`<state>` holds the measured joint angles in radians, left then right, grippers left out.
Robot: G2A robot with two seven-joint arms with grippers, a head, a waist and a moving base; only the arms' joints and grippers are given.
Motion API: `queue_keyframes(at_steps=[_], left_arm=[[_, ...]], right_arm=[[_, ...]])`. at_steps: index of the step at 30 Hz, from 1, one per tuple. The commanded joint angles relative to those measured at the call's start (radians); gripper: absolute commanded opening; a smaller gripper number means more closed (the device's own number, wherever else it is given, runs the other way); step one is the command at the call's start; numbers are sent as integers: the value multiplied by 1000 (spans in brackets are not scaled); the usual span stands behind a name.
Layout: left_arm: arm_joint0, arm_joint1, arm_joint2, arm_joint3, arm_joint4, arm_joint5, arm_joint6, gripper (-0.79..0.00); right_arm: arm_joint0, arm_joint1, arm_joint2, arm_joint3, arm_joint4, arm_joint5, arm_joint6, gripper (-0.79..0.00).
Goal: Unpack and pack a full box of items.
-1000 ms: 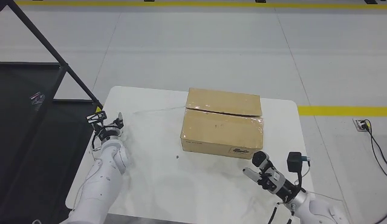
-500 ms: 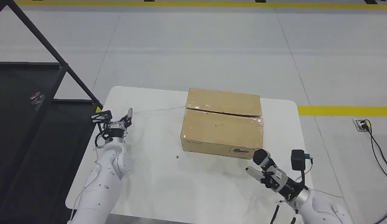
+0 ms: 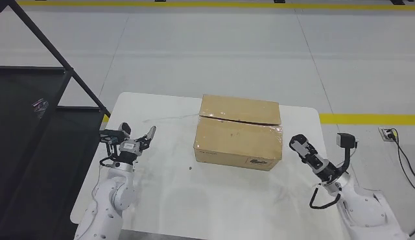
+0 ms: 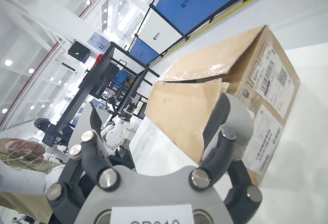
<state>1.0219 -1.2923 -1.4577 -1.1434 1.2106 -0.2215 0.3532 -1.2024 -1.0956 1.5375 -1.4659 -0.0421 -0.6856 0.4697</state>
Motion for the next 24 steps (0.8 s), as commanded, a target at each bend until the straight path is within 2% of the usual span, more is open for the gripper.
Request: queue_keyframes(at_steps=[1,5,10,18,20,24], left_arm=[[-2,0,1,4,0,5,2,0],[-1,-1,0,2,-3,6,0,0],[15,0,-14,-59,-87,-57,-28,0],[55,15,-84,-82,-157,-129,-48,0],[67,18,-100,-87,-188,-154,-58,0],[86,25,-135,-97,-220,-180,-73,0]], right_arm=[[0,0,0,0,1,-5,0,0],[3,-2,-6,-3,-10,13,-15,0],[106,-20,-63,104,-17,69,-138,0],[374,-60,-194,470,21,35,-160,0],[433,-73,-232,564,-10,28,-197,0],[513,-107,-310,701,-39,-12,-248,0]])
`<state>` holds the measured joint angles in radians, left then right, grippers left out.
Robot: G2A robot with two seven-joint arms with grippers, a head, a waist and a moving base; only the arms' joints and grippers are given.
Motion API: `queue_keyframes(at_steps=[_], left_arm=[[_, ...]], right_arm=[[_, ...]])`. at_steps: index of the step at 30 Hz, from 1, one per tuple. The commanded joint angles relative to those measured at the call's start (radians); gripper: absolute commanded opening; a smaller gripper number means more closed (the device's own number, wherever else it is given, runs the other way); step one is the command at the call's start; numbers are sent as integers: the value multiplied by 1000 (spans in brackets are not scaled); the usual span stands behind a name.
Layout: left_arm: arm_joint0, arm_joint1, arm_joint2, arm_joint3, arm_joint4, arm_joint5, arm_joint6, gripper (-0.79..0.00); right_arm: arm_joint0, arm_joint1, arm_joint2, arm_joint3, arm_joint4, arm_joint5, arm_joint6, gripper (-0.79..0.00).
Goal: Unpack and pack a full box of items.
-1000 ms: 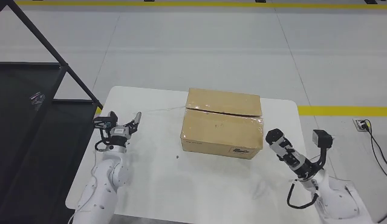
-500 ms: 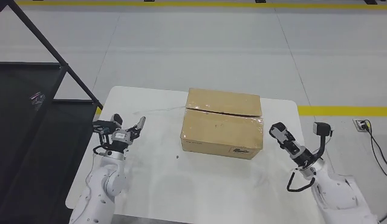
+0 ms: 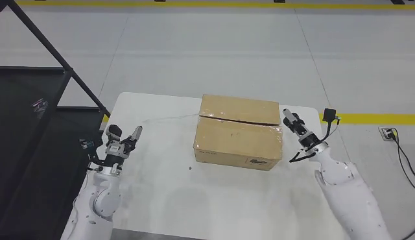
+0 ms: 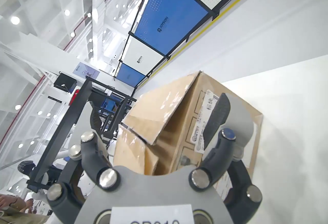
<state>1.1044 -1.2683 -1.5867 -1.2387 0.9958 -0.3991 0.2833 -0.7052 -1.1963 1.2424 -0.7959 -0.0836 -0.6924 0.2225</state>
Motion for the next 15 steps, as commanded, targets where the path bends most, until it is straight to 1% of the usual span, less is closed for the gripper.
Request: queue_keyframes(at_steps=[1,8,15], left_arm=[[7,3,-12,-3,-9,-5,-6,0],[15,8,-28,-6,-14,14,-15,0],[12,11,-27,-2,-9,13,-21,0]], right_arm=[[32,-14,-30,58,10,-15,1,0],[114,-55,-90,199,83,-102,64,0],[146,-79,-116,259,104,-151,75,0]])
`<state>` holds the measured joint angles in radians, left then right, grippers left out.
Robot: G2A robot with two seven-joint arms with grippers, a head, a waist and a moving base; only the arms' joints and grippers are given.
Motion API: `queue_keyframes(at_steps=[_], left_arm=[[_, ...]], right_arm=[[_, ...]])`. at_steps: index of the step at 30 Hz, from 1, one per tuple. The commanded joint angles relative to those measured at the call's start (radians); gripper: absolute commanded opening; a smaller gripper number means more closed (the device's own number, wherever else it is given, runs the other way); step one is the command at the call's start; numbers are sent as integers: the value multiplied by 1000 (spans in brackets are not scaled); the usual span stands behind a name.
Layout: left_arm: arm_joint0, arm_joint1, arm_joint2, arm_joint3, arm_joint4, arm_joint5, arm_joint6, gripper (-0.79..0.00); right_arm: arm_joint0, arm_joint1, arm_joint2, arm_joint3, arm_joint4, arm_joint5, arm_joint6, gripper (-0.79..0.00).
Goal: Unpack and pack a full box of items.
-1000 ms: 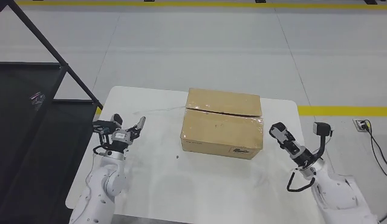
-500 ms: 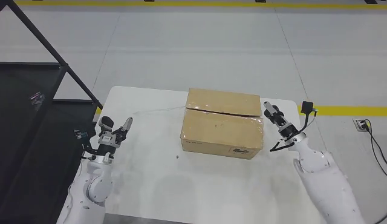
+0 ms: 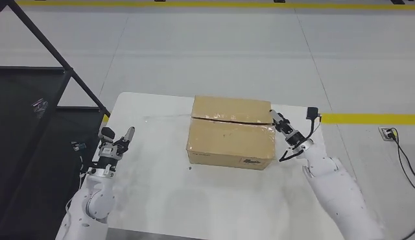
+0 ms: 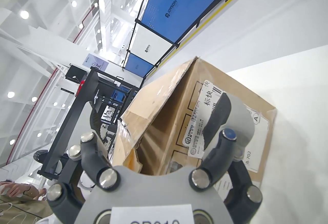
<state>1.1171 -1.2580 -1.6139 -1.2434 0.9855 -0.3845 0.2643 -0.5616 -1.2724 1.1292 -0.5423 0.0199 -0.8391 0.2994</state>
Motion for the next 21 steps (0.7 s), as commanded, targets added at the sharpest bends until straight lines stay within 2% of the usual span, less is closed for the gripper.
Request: queue_keyframes(at_steps=[1,14,21], left_arm=[[-1,1,0,5,3,-4,-5,0],[-13,5,13,34,5,-10,-3,0],[-24,5,29,41,9,-12,-6,0]], right_arm=[[5,-5,-5,10,2,-8,-3,0],[-20,-15,-6,5,-17,-60,-19,0],[-70,-2,16,-51,9,-111,34,0]])
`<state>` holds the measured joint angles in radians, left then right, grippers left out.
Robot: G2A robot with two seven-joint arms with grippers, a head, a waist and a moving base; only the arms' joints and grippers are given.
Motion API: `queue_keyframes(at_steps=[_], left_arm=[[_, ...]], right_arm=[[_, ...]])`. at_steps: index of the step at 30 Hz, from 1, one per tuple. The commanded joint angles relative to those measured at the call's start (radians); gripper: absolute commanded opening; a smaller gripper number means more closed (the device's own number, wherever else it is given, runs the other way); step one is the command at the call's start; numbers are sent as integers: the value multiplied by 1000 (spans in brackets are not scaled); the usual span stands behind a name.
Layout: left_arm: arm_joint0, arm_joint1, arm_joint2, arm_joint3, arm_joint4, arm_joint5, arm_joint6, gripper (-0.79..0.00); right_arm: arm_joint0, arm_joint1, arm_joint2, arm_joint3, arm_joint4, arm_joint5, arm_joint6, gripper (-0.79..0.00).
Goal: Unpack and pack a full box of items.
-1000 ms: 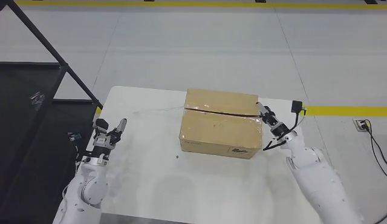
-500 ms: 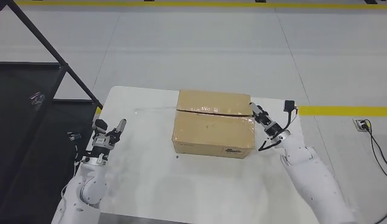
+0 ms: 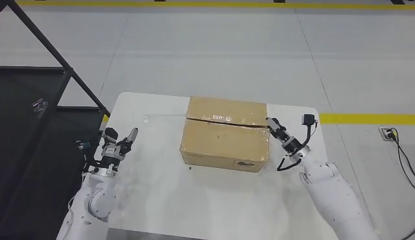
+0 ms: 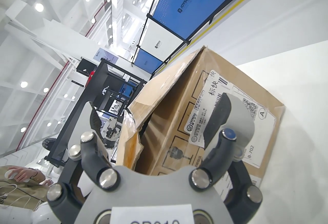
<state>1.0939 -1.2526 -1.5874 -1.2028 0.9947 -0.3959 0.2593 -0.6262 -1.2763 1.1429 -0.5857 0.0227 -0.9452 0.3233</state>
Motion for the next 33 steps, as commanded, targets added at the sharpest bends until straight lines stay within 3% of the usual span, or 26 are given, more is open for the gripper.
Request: queue_keyframes(at_steps=[1,11,20,26,33], left_arm=[[-2,0,4,1,-1,-1,-1,0],[-7,1,19,1,-2,0,0,0],[-1,2,30,-5,-3,0,0,0],[0,2,30,-9,-10,14,5,0],[-11,-1,43,-13,-22,46,2,0]], right_arm=[[-12,4,6,-16,12,-8,20,0],[-66,15,24,-123,75,-9,109,0],[-56,11,19,-142,83,23,122,0],[-69,23,53,-149,100,-13,122,0],[-125,56,91,-232,274,-19,370,0]])
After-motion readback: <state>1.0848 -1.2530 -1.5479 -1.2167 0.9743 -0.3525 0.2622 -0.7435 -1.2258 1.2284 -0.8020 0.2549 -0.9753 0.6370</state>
